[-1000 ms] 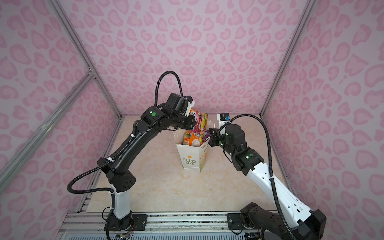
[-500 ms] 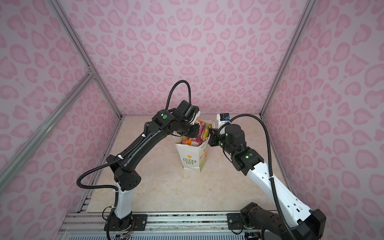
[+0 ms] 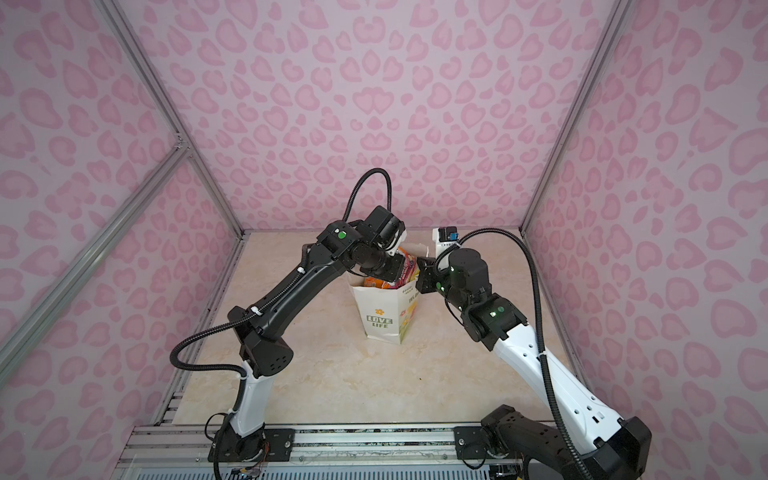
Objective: Place the snacks into the paper bag
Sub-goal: Place the snack in the paper bag, then pick up the paper bag from the center of the table.
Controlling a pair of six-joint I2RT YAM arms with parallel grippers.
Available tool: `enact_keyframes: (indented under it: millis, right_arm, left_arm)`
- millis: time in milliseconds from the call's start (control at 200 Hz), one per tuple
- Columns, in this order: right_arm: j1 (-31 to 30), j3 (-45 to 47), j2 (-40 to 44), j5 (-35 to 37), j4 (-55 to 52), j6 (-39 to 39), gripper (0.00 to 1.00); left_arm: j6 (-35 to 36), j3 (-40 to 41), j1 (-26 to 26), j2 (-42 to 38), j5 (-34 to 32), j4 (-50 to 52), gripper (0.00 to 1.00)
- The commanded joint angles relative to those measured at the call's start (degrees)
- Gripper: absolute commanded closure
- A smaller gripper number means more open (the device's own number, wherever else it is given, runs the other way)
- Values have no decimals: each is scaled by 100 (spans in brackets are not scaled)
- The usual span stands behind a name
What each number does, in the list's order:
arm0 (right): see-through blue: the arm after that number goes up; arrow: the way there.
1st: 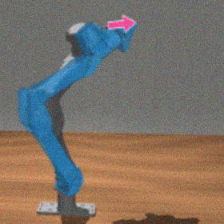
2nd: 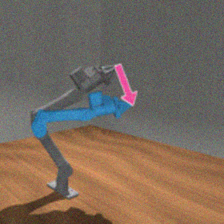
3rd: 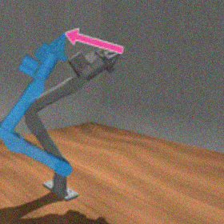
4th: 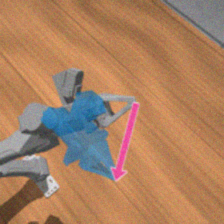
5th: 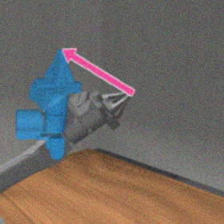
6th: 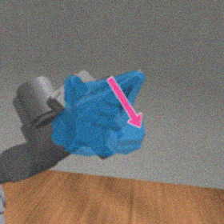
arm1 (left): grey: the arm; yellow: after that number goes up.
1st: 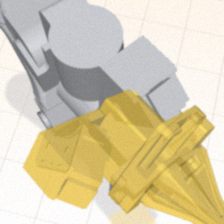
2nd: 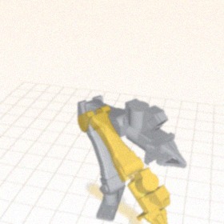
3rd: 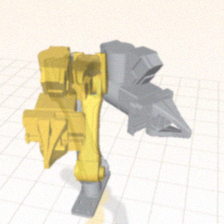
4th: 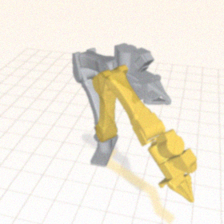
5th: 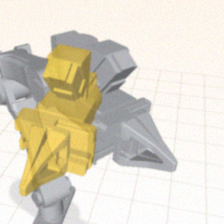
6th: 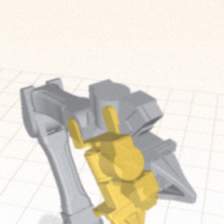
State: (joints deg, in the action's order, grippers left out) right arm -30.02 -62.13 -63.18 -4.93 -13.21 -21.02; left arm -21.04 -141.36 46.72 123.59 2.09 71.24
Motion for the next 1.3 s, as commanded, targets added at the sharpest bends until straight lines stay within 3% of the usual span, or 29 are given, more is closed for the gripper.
enact_keyframes:
  millis: [0, 190, 255, 325, 395, 540, 775, 885, 1130, 1210, 1295]
  right_arm:
    - [-24, 26, 21, -9, 38, 11, 100]
    - [-21, 34, 51, 9, 29, 19, 100]
    - [-21, 35, 59, 9, 20, 19, 100]
    - [-21, 34, 60, 27, 12, 31, 100]
    - [-24, 35, 76, 44, 8, 32, 100]
    - [-22, 41, 69, 62, 3, 37, 100]
    - [-22, 45, 73, 80, 4, 36, 100]
    - [-23, 52, 78, 88, 12, 38, 100]
    - [-21, 89, 78, 82, 25, 37, 100]
    - [-20, 97, 78, 80, 29, 32, 100]
    - [-28, 98, 64, 80, 46, 19, 100]
  left_arm:
    - [67, -106, -13, 252, -165, 234, 86]
    - [40, 91, -85, 521, -429, 261, 81]
    - [27, 91, -101, 502, -467, 235, 73]
    - [0, 96, -93, 443, -566, 215, 53]
    - [-56, 100, -97, 348, -757, 206, 42]
    - [-128, 109, -90, -32, -753, 98, 30]
    - [-142, 109, -87, -876, 136, -297, 10]
    - [-167, 361, -94, -1476, 164, -586, 7]
    - [-263, 1714, -237, -2714, -1747, -843, 2]
    - [-349, 1908, -484, -2729, -1838, -712, 2]
    - [-326, 2174, -762, -2689, -1436, -884, 3]
